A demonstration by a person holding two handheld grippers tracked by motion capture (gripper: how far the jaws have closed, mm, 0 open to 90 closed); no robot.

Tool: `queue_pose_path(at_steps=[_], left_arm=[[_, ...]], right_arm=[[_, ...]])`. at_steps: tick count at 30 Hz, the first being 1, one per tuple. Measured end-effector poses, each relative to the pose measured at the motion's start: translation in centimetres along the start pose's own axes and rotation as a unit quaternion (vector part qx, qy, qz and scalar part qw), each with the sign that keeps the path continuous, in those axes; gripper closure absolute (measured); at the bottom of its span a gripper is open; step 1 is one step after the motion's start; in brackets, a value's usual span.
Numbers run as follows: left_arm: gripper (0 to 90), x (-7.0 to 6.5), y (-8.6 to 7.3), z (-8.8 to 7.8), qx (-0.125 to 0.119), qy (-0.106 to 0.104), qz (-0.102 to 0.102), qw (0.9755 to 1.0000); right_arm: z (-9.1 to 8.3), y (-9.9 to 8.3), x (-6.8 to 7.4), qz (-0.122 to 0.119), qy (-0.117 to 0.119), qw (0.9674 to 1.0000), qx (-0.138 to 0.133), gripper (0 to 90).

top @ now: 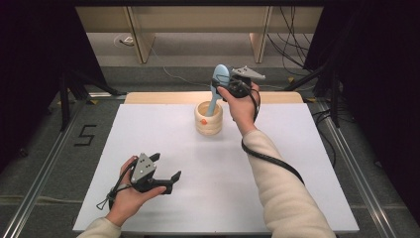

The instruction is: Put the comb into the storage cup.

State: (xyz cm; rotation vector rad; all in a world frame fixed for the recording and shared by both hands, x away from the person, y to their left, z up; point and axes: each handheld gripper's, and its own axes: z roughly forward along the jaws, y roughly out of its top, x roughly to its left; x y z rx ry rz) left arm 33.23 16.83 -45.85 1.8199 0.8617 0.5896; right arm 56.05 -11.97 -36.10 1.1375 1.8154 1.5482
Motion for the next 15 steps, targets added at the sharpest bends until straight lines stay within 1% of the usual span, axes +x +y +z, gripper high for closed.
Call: queue_pose_path(at_steps=[15], left_arm=[[6.9, -0.03, -0.02, 0.03, 0.002, -0.002, 0.000, 1.0000]], right_arm=[[0.39, -0.78, -0.11, 0.003, 0.000, 0.9999, 0.010, 49.1]])
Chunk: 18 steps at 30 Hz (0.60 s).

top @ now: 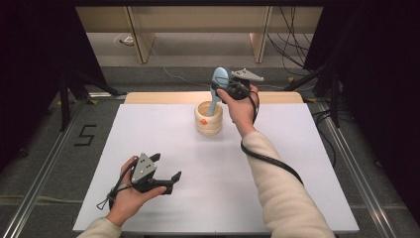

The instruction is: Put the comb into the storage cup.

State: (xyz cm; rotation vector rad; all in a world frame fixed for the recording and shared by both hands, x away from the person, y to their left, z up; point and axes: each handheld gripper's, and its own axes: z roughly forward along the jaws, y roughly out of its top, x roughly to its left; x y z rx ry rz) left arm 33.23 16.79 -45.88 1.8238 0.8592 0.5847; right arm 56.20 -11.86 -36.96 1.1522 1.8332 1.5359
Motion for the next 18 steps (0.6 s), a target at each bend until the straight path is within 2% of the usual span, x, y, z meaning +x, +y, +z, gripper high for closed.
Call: queue_pose_path(at_steps=[18], left_arm=[[7.0, -0.04, 0.04, -0.04, -0.001, 0.001, 0.000, 1.0000]], right_arm=[[0.41, -0.77, 0.15, -0.005, 0.001, 0.9999, 0.011, 49.0]])
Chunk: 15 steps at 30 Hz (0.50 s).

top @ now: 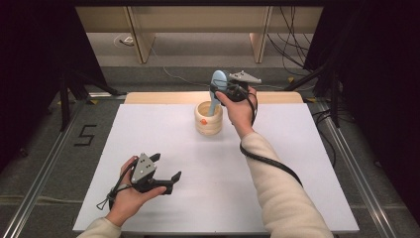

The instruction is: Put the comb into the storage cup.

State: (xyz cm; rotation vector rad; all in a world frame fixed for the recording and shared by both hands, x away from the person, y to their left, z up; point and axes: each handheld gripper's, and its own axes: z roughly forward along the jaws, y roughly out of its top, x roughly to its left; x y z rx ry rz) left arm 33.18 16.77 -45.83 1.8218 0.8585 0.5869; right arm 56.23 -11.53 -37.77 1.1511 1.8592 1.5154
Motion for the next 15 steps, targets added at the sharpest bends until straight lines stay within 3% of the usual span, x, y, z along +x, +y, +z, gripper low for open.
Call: queue_pose_path(at_steps=[15], left_arm=[[7.0, -0.01, 0.04, -0.04, -0.001, -0.001, 0.002, 1.0000]], right_arm=[[0.45, -0.64, 0.14, 0.000, -0.001, 1.0000, 0.008, 48.9]])
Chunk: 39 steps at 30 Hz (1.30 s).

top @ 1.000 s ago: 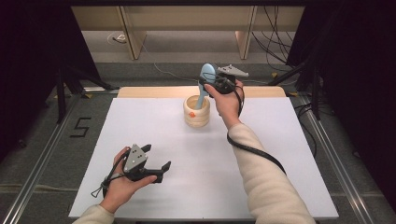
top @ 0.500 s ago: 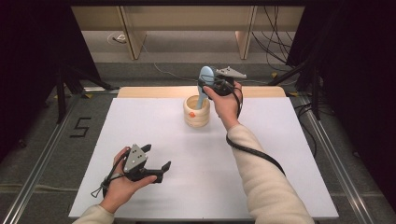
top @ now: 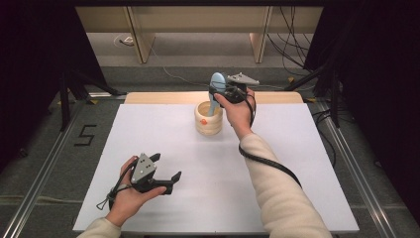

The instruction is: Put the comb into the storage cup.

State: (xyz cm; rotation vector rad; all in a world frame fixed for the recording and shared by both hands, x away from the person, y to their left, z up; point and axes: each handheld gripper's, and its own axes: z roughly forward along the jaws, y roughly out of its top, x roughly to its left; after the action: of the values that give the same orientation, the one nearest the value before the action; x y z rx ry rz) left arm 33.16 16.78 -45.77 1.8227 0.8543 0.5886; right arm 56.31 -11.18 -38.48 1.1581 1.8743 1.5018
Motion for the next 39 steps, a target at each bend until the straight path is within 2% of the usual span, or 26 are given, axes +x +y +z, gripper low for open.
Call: queue_pose_path(at_steps=[25, 36, 38, 39], left_arm=[[7.0, 0.0, 0.0, 0.0, 0.000, 0.000, 0.000, 1.0000], [7.0, 0.0, 0.0, 0.0, 0.000, 0.000, -0.001, 1.0000], [7.0, 0.0, 0.0, 0.0, 0.000, 0.000, -0.001, 1.0000], [7.0, 0.0, 0.0, 0.0, 0.000, 0.000, -0.001, 1.0000]], right_arm=[[0.6, -1.0, -0.2, -0.002, -0.006, 0.9998, 0.017, 48.7], [0.7, -1.0, -0.1, -0.003, -0.003, 0.9999, 0.016, 48.0], [0.6, -1.1, -0.3, 0.003, -0.002, 0.9999, 0.014, 46.9], [0.6, -1.1, -0.3, 0.014, 0.001, 0.9998, 0.011, 46.0]])
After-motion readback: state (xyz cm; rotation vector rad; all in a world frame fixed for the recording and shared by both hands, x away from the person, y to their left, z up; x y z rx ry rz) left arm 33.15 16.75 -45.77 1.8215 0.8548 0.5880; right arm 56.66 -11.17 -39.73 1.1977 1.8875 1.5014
